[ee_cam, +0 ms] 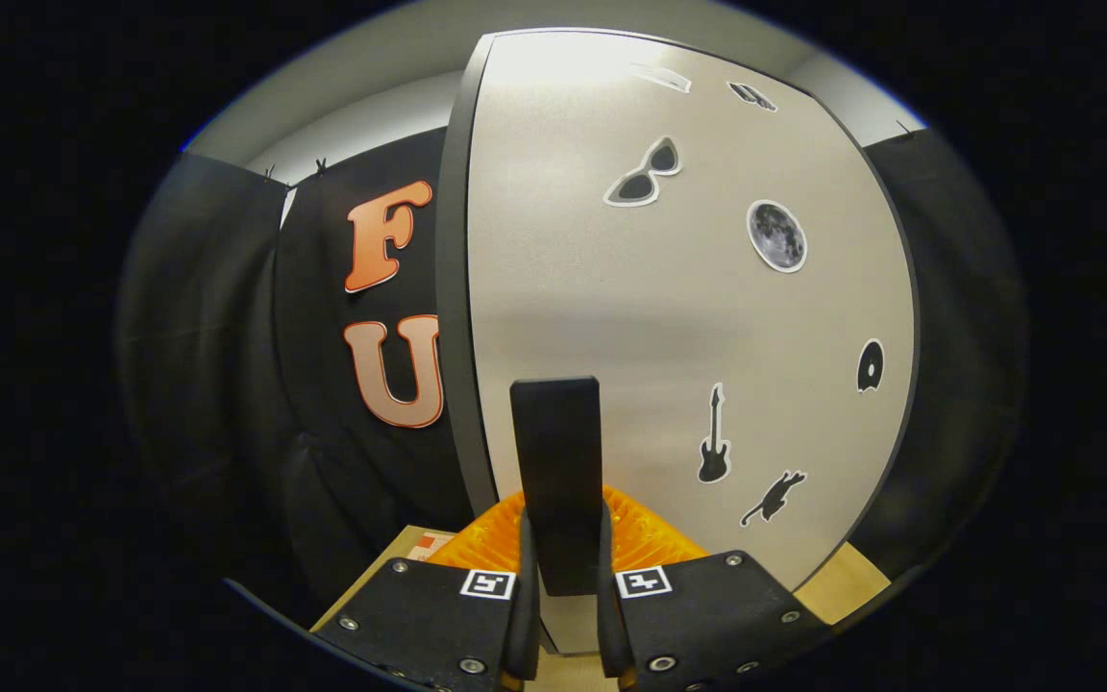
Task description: Open the shoe cabinet door, grab the shoes and put them into the shoe cabinet, then close the shoe cabinet door.
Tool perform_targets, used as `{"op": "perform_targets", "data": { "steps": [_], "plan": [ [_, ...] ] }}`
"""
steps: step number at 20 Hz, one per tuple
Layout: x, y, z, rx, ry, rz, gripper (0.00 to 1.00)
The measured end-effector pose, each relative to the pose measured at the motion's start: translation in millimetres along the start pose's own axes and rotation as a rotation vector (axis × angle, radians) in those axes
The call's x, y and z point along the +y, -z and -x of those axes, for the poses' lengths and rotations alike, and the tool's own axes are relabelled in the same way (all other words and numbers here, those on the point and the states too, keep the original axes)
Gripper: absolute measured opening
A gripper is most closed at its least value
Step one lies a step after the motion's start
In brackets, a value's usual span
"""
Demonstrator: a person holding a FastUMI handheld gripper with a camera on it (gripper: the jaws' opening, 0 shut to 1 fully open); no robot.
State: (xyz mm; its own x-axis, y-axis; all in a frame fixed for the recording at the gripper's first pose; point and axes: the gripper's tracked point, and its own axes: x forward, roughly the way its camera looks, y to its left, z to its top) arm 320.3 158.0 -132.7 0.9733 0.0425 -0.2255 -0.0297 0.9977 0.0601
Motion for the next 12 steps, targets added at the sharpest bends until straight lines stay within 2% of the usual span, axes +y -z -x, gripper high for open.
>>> {"op": "perform_targets", "data": {
  "steps": [7, 12],
  "plan": [
    [-6.2, 2.5, 17.1, 0.009, 0.053, -0.017, 0.24],
    [-13.6, 4.2, 39.9, 0.004, 0.032, -0.022, 0.21]
  ]
}}
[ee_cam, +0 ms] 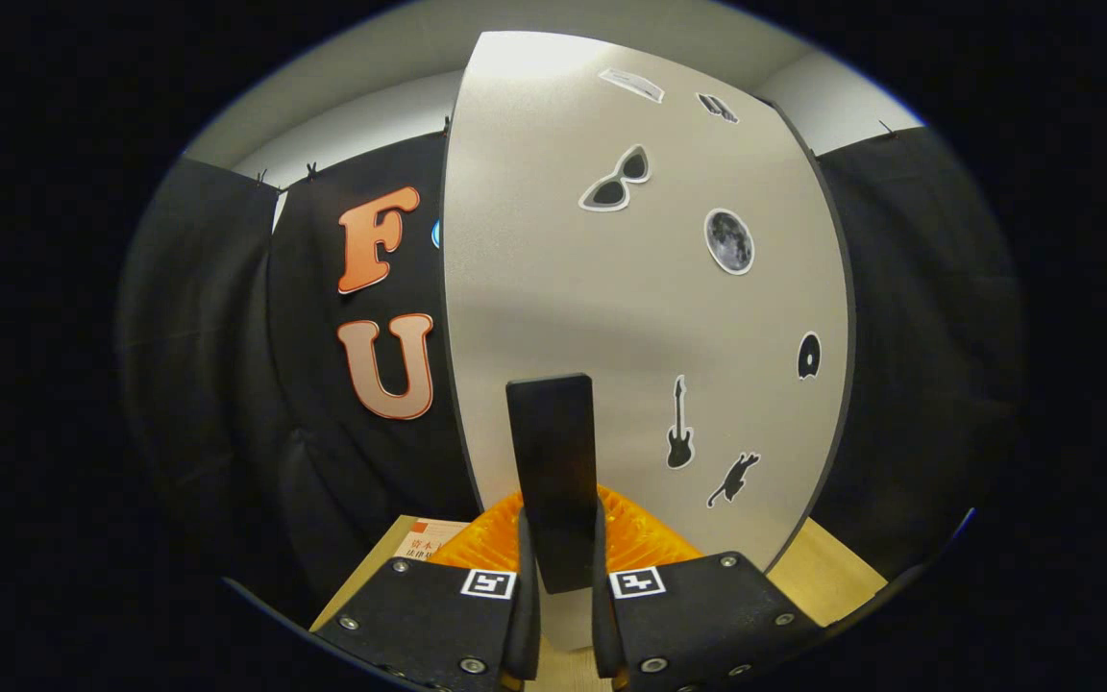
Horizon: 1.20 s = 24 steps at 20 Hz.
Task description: Open the shoe cabinet door, grab the shoes and put them into the shoe cabinet, then close the shoe cabinet door.
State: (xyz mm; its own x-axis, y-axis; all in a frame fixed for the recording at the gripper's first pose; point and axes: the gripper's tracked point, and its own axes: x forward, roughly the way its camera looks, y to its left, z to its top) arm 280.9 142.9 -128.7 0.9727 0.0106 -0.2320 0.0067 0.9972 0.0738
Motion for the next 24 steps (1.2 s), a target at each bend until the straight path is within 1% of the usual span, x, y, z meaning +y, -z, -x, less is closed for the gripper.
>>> {"op": "perform_targets", "data": {
  "steps": [4, 6, 10, 16, 21, 24],
  "plan": [
    [-9.6, 0.3, 13.1, -0.017, -0.027, 0.026, 0.21],
    [-13.0, -1.7, 24.6, -0.007, -0.063, 0.02, 0.21],
    [-38.3, 1.3, 52.5, -0.023, -0.123, 0.012, 0.21],
    [-56.0, 1.4, 68.8, -0.031, -0.223, -0.005, 0.21],
    [-81.2, 2.4, 86.8, -0.053, -0.271, -0.017, 0.21],
    [-100.8, 4.0, 95.5, -0.064, -0.269, -0.032, 0.21]
  ]
}}
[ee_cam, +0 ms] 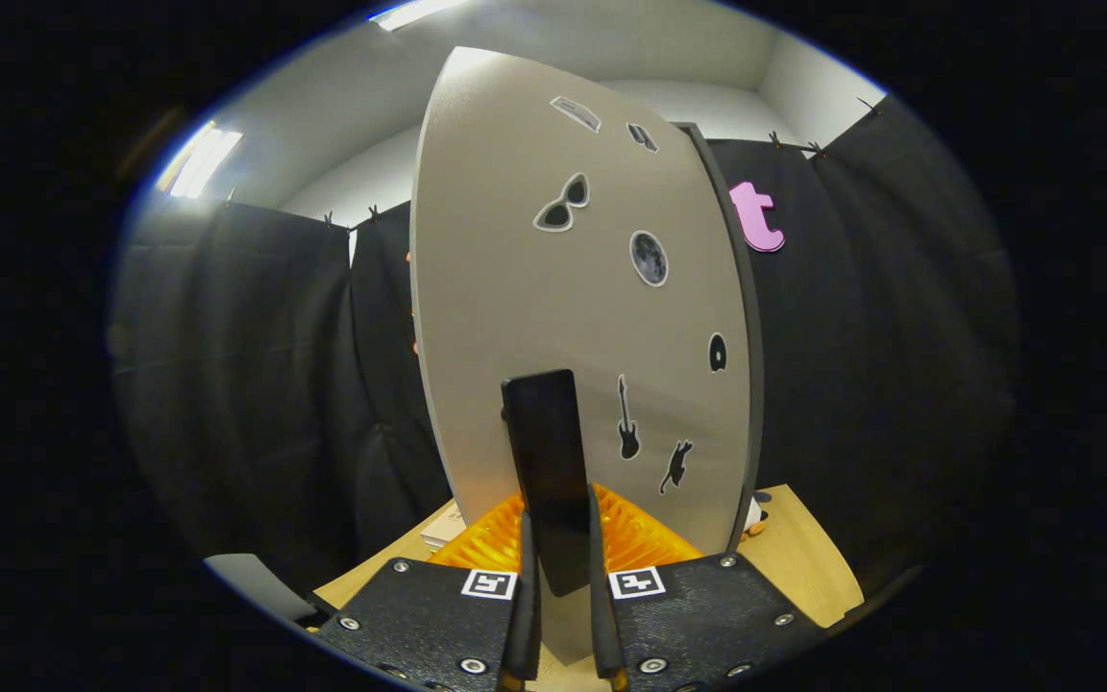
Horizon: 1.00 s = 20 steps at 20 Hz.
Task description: Open the shoe cabinet door, grab the shoes and put them into the shoe cabinet, then close the shoe cabinet door.
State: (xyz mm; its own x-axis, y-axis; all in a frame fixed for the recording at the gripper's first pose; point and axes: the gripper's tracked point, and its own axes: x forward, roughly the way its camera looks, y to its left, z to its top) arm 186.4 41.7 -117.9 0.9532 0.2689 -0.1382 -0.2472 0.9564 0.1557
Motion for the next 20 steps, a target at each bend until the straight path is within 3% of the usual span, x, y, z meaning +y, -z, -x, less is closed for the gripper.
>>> {"op": "perform_targets", "data": {
  "steps": [10, 20],
  "plan": [
    [-34.6, -1.0, 25.1, -0.028, 0.029, -0.021, 0.2],
    [-86.0, -2.7, 40.0, -0.034, 0.157, -0.103, 0.19]
  ]
}}
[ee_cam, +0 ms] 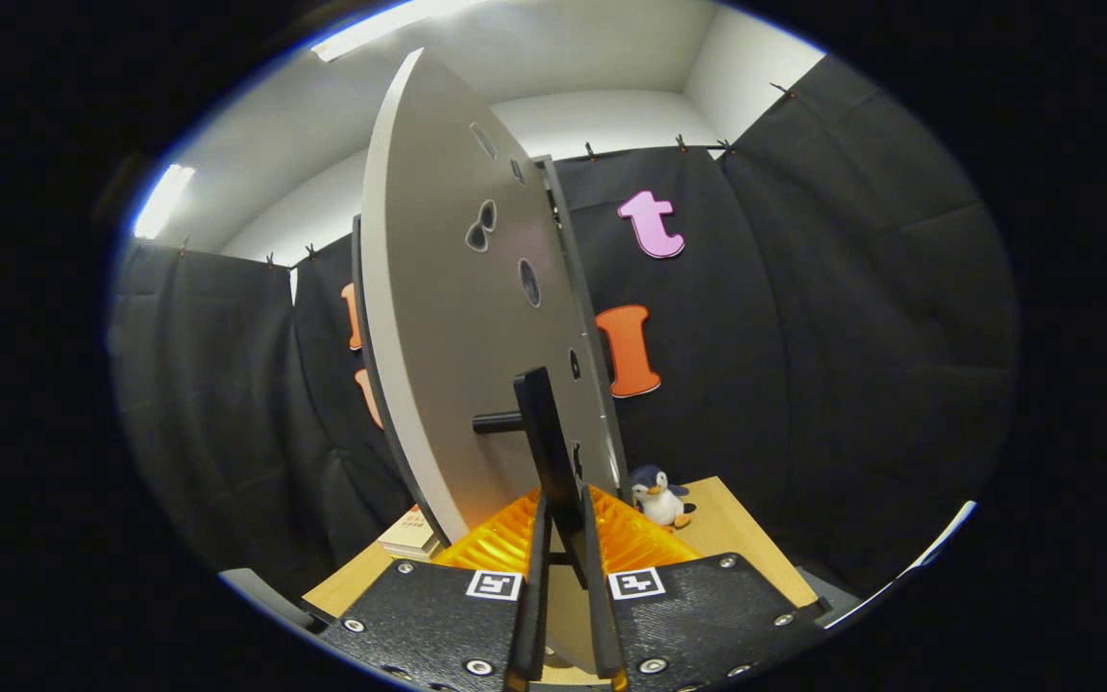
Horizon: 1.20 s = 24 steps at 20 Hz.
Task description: Open the shoe cabinet door, grab the shoes and put them into the shoe cabinet, then close the shoe cabinet door.
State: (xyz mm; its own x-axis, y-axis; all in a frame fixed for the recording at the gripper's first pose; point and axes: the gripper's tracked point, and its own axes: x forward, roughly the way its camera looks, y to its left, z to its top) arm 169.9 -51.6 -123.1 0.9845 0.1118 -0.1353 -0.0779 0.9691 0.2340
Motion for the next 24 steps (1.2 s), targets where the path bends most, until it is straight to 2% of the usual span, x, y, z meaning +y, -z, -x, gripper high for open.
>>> {"op": "perform_targets", "data": {
  "steps": [2, 5, 8, 11, 16, 24],
  "plan": [
    [-11.7, -3.9, -0.2, -0.012, 0.035, 0.023, 0.19],
    [-34.2, -7.2, -0.3, -0.027, 0.089, 0.055, 0.13],
    [-52.7, -14.2, 4.2, -0.043, 0.126, 0.053, 0.13],
    [-51.7, -9.4, 12.7, -0.028, 0.113, 0.011, 0.13],
    [-46.4, -4.9, 34.1, -0.031, 0.183, 0.045, 0.13],
    [5.9, 27.3, 48.4, -0.023, 0.257, -0.047, 0.36]
  ]
}}
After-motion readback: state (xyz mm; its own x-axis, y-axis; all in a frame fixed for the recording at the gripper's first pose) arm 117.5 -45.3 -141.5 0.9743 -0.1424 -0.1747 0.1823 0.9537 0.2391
